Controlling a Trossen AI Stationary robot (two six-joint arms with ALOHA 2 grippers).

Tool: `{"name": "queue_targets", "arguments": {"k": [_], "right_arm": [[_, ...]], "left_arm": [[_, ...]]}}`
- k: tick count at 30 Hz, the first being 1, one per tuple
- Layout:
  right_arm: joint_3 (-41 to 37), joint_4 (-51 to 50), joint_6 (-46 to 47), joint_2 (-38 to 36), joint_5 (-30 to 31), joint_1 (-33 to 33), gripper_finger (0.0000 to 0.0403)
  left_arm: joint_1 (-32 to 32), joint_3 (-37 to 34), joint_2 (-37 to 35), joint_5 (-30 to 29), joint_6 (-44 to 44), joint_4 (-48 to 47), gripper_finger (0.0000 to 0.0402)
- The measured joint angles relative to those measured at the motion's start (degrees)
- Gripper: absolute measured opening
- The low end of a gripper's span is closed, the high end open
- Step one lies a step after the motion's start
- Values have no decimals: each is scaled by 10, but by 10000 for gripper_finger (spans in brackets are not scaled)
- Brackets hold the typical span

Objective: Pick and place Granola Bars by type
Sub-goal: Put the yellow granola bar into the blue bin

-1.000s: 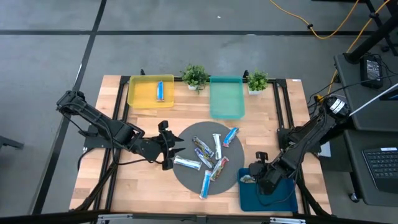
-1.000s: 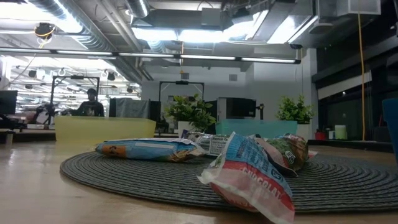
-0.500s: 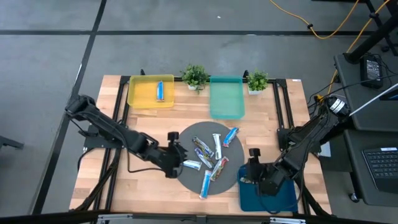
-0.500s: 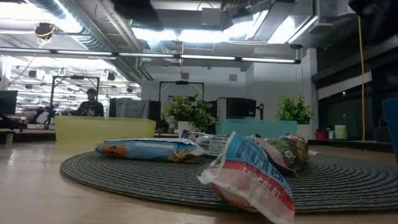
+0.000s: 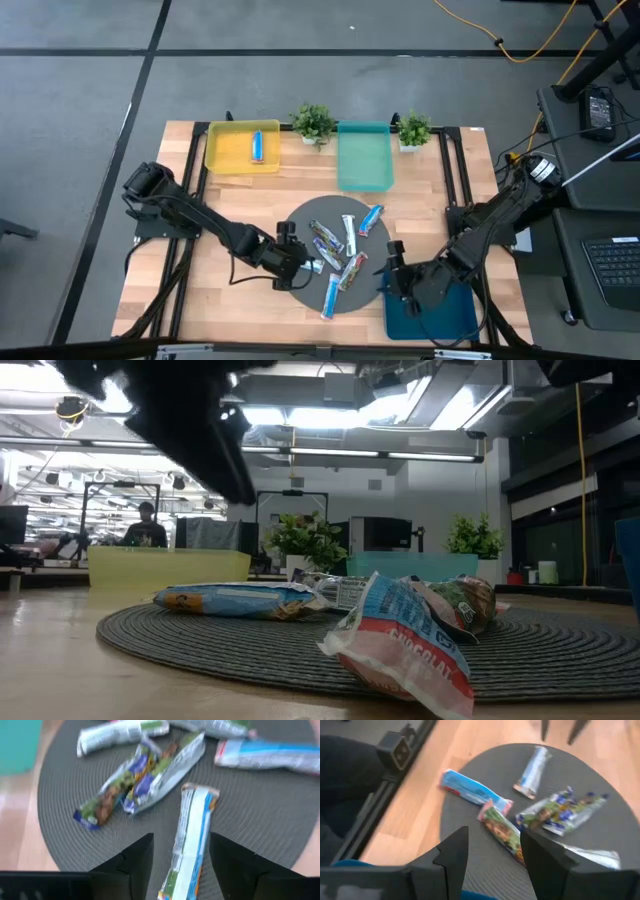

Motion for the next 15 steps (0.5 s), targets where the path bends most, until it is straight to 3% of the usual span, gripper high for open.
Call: {"name": "queue_targets", "arguments": {"k": [8,15], "right_arm": [[-9,16,-24,0,-15,-13,182],[-9,21,-32,0,-16,-15,182]], "left_arm": [[14,0,20,3,-47,-69,224],[13,0,21,4,-56,-66,234]]}}
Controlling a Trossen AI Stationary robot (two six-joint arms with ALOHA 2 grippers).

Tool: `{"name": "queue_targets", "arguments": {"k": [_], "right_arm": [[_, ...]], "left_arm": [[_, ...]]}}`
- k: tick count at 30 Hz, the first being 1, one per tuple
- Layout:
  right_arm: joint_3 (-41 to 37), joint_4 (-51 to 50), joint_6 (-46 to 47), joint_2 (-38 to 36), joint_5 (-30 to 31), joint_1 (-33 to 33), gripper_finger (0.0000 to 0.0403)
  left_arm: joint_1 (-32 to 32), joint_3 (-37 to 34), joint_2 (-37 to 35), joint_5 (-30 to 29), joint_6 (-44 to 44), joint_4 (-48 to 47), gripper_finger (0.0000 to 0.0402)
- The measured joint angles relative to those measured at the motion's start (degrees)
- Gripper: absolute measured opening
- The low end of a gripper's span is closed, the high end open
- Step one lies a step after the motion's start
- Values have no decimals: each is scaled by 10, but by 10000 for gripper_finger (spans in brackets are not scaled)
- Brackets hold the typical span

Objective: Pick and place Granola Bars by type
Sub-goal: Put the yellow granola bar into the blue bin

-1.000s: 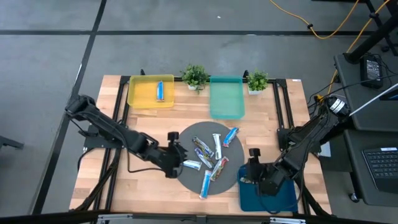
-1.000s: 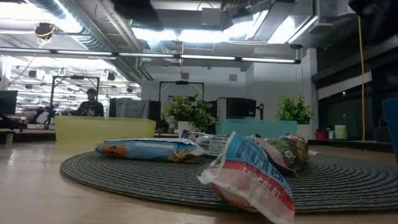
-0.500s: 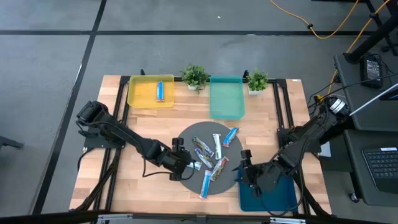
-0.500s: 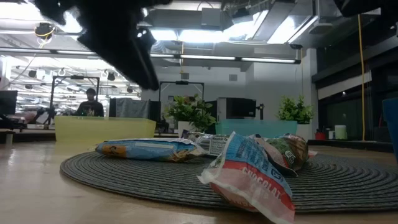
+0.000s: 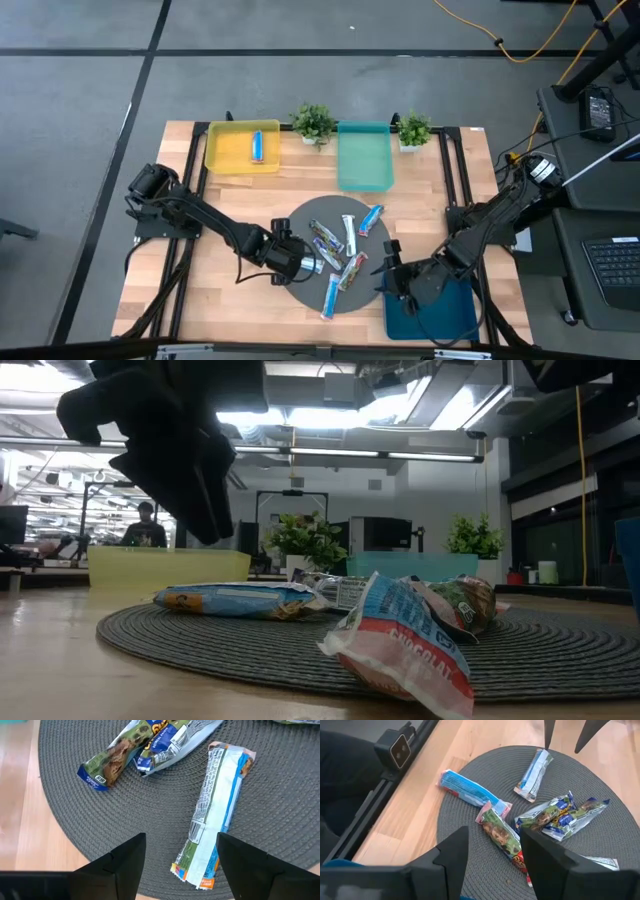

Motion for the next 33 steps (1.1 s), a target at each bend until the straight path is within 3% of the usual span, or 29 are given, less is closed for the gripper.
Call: {"name": "queue_targets", "arguments": {"k": [14,24,28,33], "right_arm": [[0,2,4,0,-5,0,181],[0,2,4,0,-4,0,181],[0,2,4,0,-4,0,181],[0,2,4,0,-4,0,181]], "left_arm": [[0,0,73,38,-6,5,235],[1,0,79,53,-7,6,232],[0,0,79,60,-13,8,202],[0,0,79,63,-12,8,132]]}}
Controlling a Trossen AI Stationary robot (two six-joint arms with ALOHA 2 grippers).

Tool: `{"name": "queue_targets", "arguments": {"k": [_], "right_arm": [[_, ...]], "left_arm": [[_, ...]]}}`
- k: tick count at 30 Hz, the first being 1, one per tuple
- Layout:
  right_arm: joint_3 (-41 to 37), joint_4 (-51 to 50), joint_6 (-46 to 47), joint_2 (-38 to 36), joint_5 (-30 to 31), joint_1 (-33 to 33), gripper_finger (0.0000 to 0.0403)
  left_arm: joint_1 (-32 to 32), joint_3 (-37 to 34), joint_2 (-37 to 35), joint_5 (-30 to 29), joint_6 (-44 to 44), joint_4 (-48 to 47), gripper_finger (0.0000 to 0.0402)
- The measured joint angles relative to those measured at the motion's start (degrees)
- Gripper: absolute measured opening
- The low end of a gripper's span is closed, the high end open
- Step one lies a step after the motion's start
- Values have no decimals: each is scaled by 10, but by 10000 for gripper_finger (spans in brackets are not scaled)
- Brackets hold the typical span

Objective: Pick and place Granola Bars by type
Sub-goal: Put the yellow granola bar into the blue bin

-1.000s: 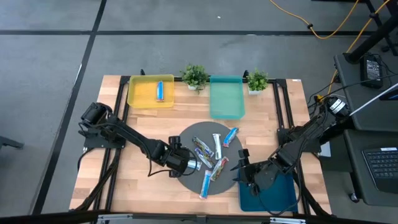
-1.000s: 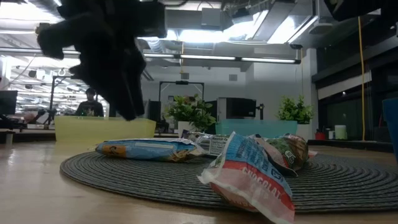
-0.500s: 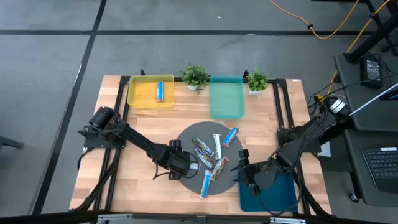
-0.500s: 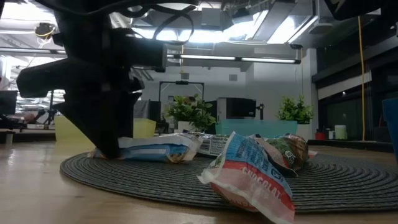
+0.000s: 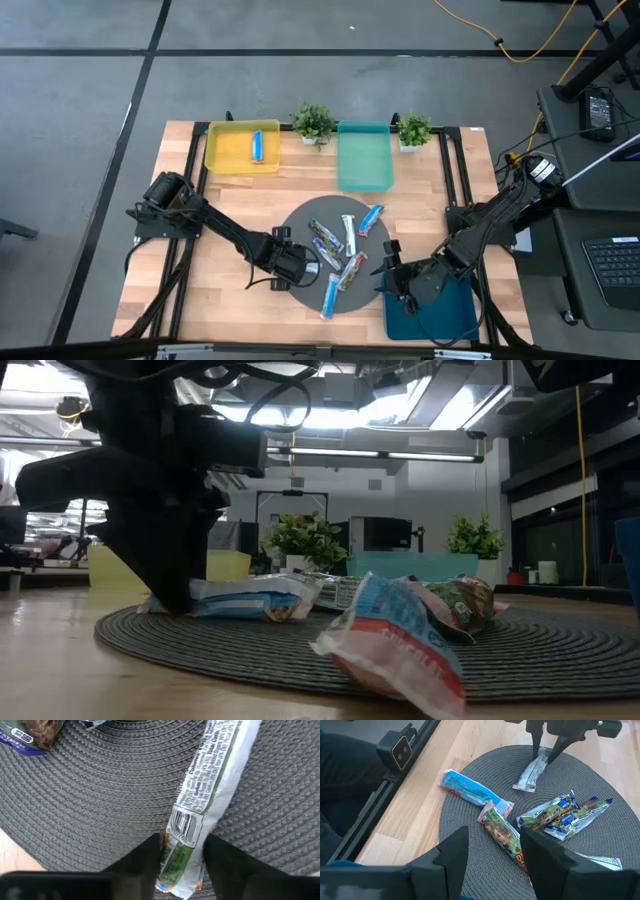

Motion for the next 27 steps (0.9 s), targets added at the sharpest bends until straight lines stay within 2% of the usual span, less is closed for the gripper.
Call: {"name": "queue_targets", "arguments": {"k": [5,9,15,20,27], "right_arm": [[0,0,0,0,0,0,181],[0,0,0,0,0,0,181],[0,-1,0,0,1,0,181],[0,-2,0,0,1,0,181],[0,-3,0,0,2,0,182]], "left_arm": [[0,0,-6,-2,1,-2,56],[0,0,-25,-28,1,-1,17],[-4,0,-66,-55,29,37,18],[-25,0,-107,-51,118,142,11],[-63,0,-170,41,249,286,10]]}}
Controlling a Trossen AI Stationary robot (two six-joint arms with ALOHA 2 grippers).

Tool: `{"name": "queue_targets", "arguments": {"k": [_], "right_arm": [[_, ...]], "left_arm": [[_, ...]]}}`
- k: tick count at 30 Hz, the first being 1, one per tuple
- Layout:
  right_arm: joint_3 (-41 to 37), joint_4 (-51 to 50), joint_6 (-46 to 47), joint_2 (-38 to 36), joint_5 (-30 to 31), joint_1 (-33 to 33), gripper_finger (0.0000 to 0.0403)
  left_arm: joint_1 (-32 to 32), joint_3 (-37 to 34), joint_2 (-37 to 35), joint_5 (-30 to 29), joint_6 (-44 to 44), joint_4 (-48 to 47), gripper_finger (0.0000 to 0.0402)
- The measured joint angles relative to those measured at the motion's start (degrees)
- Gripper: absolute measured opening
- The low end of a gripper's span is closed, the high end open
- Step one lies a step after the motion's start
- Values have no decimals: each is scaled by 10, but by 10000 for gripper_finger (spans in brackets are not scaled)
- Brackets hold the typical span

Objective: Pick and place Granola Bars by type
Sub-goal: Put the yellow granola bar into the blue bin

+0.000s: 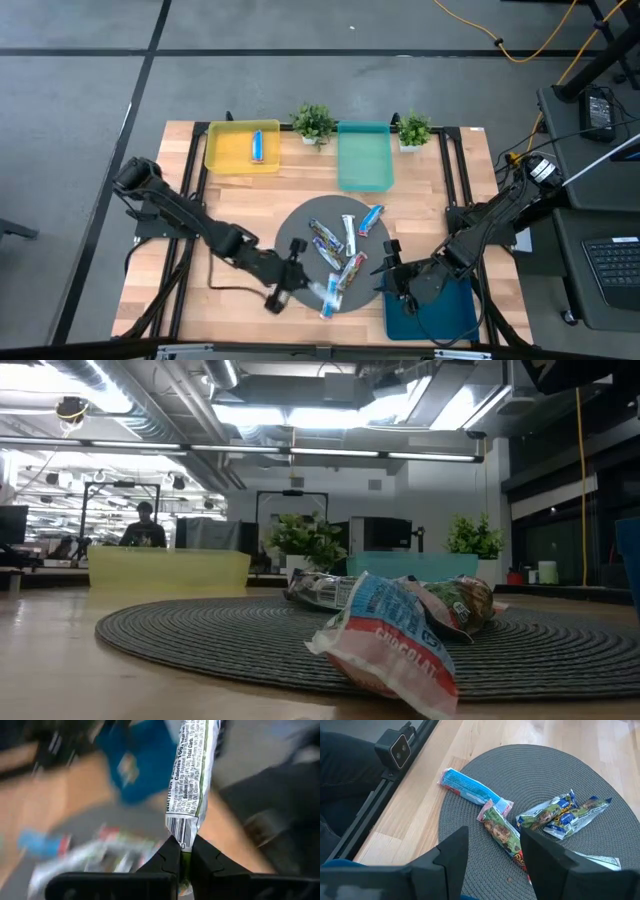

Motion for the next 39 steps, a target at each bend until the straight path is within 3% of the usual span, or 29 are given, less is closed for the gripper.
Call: {"name": "queue_targets", "arguments": {"k": [4,7,14,20,29,39], "right_arm": [[0,0,0,0,0,0,182],[0,0,-1,0,12,0,182],[0,1,-2,0,17,0,182],[0,23,-33,0,20,-1,182],[0,92,-118,0,-6,-24,181],[0,87,-119,0,-40,-43,181]], "left_arm": [[-35,0,-31,54,87,75,6],[-63,0,-54,59,141,109,7],[-119,0,-85,2,221,118,6],[-139,0,-88,-10,266,123,4],[-135,0,-88,-28,260,126,5],[-95,0,-85,-83,181,84,4]]}}
